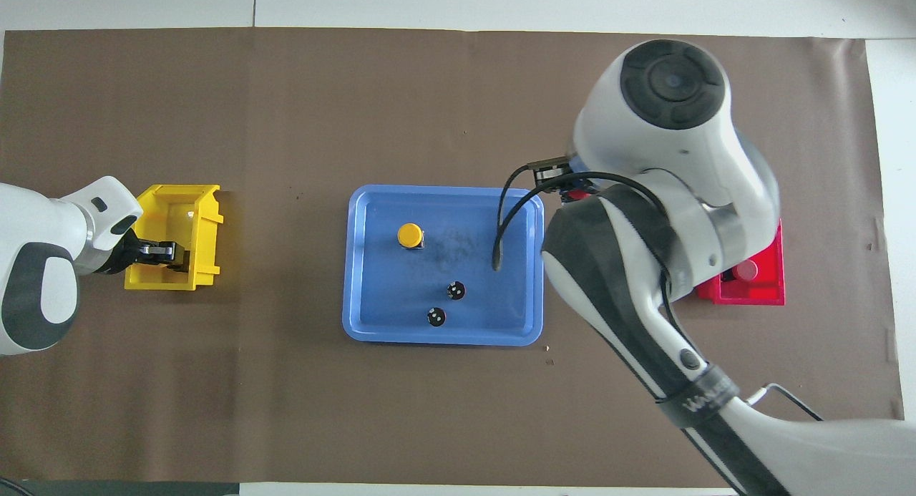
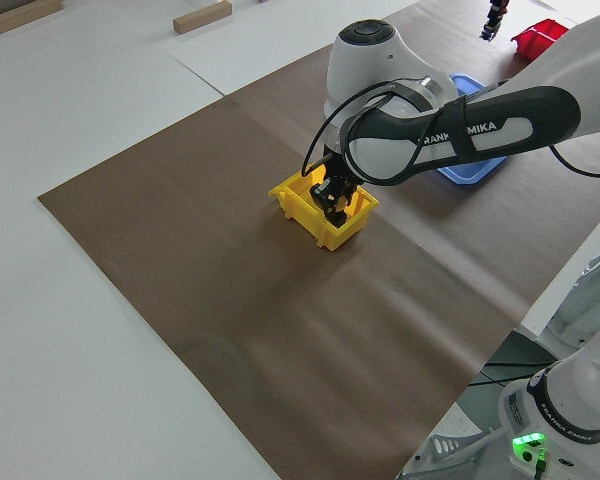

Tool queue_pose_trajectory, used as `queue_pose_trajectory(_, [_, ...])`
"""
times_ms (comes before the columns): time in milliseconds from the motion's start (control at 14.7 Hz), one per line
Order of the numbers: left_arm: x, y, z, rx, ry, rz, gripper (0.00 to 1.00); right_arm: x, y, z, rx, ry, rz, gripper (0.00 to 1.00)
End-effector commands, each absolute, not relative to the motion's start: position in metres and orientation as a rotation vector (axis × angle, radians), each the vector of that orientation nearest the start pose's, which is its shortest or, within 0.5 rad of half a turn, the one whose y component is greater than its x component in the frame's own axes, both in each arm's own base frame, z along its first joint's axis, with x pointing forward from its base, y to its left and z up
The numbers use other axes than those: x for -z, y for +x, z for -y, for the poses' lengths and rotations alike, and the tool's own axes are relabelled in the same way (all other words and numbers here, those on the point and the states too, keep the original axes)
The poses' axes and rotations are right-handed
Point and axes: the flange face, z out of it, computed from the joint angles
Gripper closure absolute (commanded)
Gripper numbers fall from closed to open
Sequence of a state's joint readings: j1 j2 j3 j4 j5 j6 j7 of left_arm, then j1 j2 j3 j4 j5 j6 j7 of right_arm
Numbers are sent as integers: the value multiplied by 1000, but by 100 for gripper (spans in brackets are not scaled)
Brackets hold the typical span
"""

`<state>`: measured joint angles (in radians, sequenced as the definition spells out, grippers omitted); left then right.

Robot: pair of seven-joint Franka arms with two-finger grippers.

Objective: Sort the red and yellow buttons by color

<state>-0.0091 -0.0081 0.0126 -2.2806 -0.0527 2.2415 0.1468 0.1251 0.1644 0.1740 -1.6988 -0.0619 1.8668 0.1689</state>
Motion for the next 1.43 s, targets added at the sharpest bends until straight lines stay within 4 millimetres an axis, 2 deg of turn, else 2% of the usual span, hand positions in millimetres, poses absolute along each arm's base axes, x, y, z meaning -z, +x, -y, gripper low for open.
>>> queue_pose_trajectory(0, [-362, 516, 6, -4, -3187, -198, 36, -479, 563, -67, -28, -3121, 343, 92])
queue_pose_trajectory(68, [-371, 521, 5, -3, -3188, -198, 36, -476, 566, -48, 3, -3116, 386, 92])
queue_pose_trajectory(136, [-389, 527, 6, -37, -3192, -201, 36, -469, 568, -30, 56, -3117, 410, 92])
queue_pose_trajectory(204, [-409, 533, 7, -69, -3195, -207, 36, -463, 564, -6, 88, -3120, 437, 92])
queue_pose_trajectory(272, [-438, 540, 7, -86, -3197, -215, 35, -453, 560, 11, 97, -3121, 465, 92])
queue_pose_trajectory(408, [-482, 552, 12, -42, -3197, -234, 0, -441, 553, 32, 89, -3126, 433, 92])
queue_pose_trajectory(476, [-491, 555, 35, -11, -3194, -257, 0, -436, 552, 37, 80, -3126, 426, 92])
queue_pose_trajectory(544, [-492, 553, 73, 7, -3197, -212, 0, -428, 550, 47, 73, -3124, 427, 92])
queue_pose_trajectory(612, [-490, 554, 112, 74, -3209, -77, 0, -424, 549, 53, 80, -3120, 454, 92])
queue_pose_trajectory(680, [-485, 552, 140, 87, -3215, -28, 0, -421, 548, 56, 82, -3120, 461, 92])
queue_pose_trajectory(748, [-477, 547, 177, 72, -3218, -44, 0, -420, 547, 56, 82, -3120, 462, 92])
queue_pose_trajectory(816, [-463, 543, 218, 60, -3221, 9, 0, -415, 544, 56, 89, -3122, 460, 92])
queue_pose_trajectory(883, [-454, 546, 252, 66, -3224, 54, 0, -408, 542, 59, 73, -3114, 443, 92])
queue_pose_trajectory(1019, [-440, 552, 300, 51, -3227, 73, 0, -393, 535, 60, 82, -3091, 395, 92])
queue_pose_trajectory(1087, [-428, 549, 322, 36, -3225, 95, 0, -386, 531, 59, 102, -3095, 395, 92])
queue_pose_trajectory(1223, [-406, 541, 348, 46, -3230, 100, 0, -374, 527, 62, 116, -3097, 398, 92])
queue_pose_trajectory(1359, [-387, 533, 368, 15, -3219, 114, 0, -371, 525, 61, 116, -3096, 412, 92])
